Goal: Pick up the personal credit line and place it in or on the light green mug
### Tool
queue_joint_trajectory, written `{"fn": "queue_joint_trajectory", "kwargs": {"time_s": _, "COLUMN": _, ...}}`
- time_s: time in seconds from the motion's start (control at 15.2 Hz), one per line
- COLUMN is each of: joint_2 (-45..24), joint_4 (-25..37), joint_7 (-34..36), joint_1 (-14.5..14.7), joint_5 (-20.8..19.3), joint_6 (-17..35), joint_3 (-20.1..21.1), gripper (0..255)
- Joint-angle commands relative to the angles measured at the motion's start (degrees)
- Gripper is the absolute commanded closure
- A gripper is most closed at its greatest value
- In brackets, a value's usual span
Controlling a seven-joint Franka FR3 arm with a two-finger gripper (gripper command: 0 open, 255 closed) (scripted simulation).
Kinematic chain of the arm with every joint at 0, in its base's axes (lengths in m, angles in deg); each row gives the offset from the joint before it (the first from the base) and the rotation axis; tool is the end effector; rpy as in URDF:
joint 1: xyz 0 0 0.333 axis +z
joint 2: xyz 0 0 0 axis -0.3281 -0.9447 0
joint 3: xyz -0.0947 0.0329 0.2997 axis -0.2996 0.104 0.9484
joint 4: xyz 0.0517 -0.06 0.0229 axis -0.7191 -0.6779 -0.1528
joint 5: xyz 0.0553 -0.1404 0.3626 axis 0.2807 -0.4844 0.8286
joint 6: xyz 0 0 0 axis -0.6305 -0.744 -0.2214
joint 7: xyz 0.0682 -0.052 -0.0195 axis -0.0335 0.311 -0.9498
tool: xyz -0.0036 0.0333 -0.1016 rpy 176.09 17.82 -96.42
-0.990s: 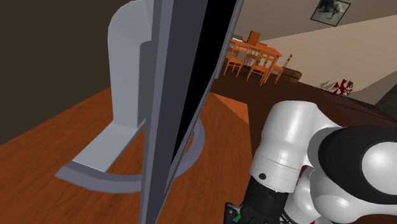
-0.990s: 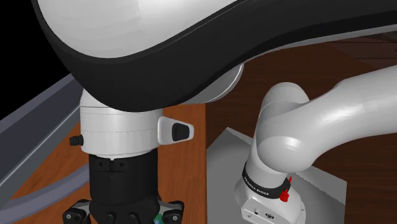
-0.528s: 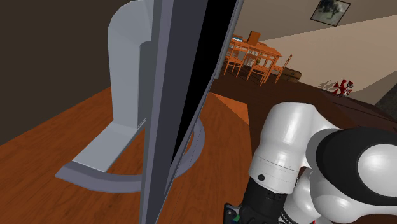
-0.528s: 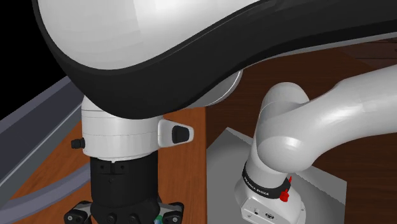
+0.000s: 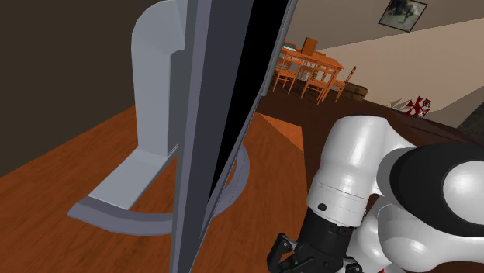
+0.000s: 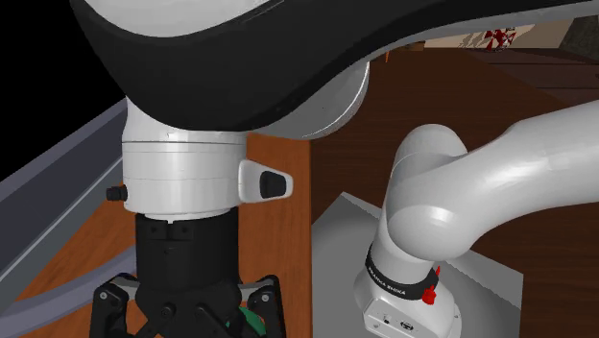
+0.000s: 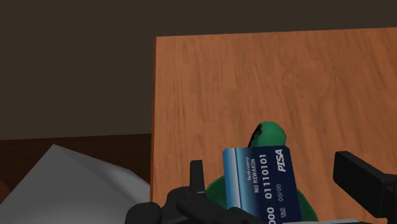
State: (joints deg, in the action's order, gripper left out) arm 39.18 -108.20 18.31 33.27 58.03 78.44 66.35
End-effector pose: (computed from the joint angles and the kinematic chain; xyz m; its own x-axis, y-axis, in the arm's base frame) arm 0.1311 0.2969 0.4324 0.4957 -0.6701 -0.5524 -0.8057 -0.5923 -0.0044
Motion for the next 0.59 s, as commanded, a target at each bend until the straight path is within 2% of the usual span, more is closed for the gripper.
{"fn": "queue_joint_trajectory", "kwargs": {"time_s": 0.0, "joint_2": 0.5, "joint_4": 1.4, "joint_7": 0.2, "joint_1": -1.0, "joint_5": -3.4, "joint_6": -2.8, "joint_3": -3.4, "gripper": 0}}
{"fn": "queue_joint_trajectory", "kwargs": {"time_s": 0.07, "joint_2": 0.6, "joint_4": 2.2, "joint_7": 0.3, "joint_1": -1.4, "joint_5": -4.7, "joint_6": -4.0, "joint_3": -4.9, "gripper": 0}}
{"fn": "queue_joint_trajectory", "kwargs": {"time_s": 0.53, "joint_2": 0.6, "joint_4": 2.2, "joint_7": 0.3, "joint_1": -1.4, "joint_5": -4.7, "joint_6": -4.0, "joint_3": -4.9, "gripper": 0}}
